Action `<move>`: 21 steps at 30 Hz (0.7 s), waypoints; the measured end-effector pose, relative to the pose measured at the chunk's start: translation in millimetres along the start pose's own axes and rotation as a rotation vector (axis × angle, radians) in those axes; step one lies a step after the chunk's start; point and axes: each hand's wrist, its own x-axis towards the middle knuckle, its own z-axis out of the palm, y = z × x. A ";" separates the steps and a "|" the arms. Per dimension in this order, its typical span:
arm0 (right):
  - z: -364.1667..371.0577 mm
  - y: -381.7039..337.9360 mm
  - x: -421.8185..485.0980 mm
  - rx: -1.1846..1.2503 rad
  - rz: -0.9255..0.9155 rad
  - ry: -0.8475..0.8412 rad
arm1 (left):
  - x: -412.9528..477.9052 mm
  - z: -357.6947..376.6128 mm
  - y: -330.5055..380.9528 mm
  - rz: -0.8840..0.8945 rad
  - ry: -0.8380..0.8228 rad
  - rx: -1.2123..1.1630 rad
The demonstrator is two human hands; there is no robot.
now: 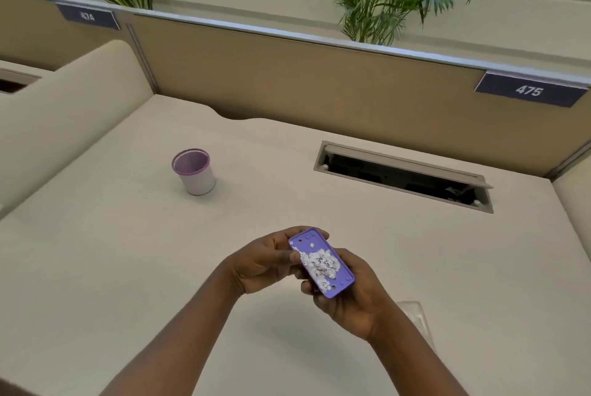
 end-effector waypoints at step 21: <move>101.5 47.4 209.1 -0.958 -0.329 0.383 | -73.5 -222.4 123.0 0.411 0.535 -0.186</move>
